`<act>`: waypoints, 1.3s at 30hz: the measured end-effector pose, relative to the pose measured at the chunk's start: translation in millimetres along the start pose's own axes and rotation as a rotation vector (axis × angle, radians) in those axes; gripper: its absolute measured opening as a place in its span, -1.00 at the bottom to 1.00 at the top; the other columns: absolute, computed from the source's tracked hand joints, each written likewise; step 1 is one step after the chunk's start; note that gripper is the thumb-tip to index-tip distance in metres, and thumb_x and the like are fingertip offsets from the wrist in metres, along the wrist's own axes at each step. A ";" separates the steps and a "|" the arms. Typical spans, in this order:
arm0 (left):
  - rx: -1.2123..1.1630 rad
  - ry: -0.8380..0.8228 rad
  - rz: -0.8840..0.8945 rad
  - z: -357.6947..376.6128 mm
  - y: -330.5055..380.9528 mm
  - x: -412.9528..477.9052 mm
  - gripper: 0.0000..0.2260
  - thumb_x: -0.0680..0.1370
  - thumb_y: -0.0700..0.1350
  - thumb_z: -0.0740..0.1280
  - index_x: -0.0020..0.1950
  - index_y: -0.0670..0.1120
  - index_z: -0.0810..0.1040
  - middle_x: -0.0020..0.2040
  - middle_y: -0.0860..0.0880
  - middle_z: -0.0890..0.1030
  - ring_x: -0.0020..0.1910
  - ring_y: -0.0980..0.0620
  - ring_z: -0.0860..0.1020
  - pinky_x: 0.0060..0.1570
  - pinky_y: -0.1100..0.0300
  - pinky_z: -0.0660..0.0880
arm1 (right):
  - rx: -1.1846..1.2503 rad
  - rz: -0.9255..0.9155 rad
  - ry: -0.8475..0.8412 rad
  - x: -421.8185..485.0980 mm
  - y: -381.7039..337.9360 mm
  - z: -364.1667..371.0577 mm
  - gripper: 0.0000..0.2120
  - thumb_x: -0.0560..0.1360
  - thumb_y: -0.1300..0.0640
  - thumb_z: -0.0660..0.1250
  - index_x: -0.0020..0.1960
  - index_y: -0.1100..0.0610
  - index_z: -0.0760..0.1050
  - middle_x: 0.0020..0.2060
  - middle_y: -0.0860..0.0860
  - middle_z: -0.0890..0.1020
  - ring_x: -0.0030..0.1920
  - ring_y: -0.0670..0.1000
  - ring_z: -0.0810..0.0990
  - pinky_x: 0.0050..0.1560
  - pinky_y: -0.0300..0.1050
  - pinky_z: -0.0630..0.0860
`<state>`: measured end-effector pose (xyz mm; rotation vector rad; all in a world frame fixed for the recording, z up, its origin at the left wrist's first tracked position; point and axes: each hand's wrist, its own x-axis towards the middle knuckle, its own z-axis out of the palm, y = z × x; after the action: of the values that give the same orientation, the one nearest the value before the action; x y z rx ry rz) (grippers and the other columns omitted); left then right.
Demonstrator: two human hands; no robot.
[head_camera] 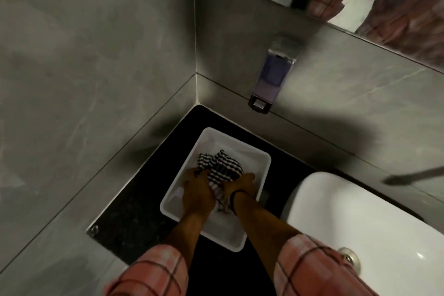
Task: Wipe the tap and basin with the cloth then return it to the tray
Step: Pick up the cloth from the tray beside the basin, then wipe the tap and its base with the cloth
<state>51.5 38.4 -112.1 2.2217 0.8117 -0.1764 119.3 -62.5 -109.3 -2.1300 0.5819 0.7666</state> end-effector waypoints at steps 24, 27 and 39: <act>0.323 -0.189 0.649 89.6 125.2 -91.4 -0.22 0.50 0.42 -0.02 0.60 0.13 -0.22 0.66 0.06 -0.11 0.64 0.01 -0.02 0.55 -0.05 0.13 | 1.160 -0.278 0.315 -242.0 110.8 -369.3 -0.53 0.33 0.15 0.48 0.23 0.25 0.67 0.08 0.16 0.77 0.10 0.15 0.77 0.16 0.12 0.58; 0.301 -0.164 0.651 103.0 127.9 -91.8 -0.23 0.49 0.45 -0.10 0.53 0.18 -0.40 0.65 0.07 -0.17 0.64 0.01 -0.05 0.55 -0.05 0.14 | 1.134 -0.435 0.724 -260.2 109.5 -421.2 -0.58 0.45 0.02 0.50 0.28 0.08 0.67 0.15 -0.01 0.77 0.17 0.01 0.74 0.25 0.07 0.57; 0.112 -0.149 0.433 110.6 146.8 -104.7 -0.28 0.54 0.27 0.18 0.62 0.12 -0.03 0.63 -0.07 0.16 0.61 -0.13 0.13 0.54 -0.19 0.19 | -0.132 -0.289 0.965 -111.7 1.8 -401.5 -0.60 0.55 0.09 0.38 0.35 0.18 0.51 0.27 0.20 0.62 0.27 0.24 0.60 0.30 0.12 0.55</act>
<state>70.4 -166.7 -63.7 2.3981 0.2344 -0.1760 169.8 -366.1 171.7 -2.5618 0.6784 -0.4513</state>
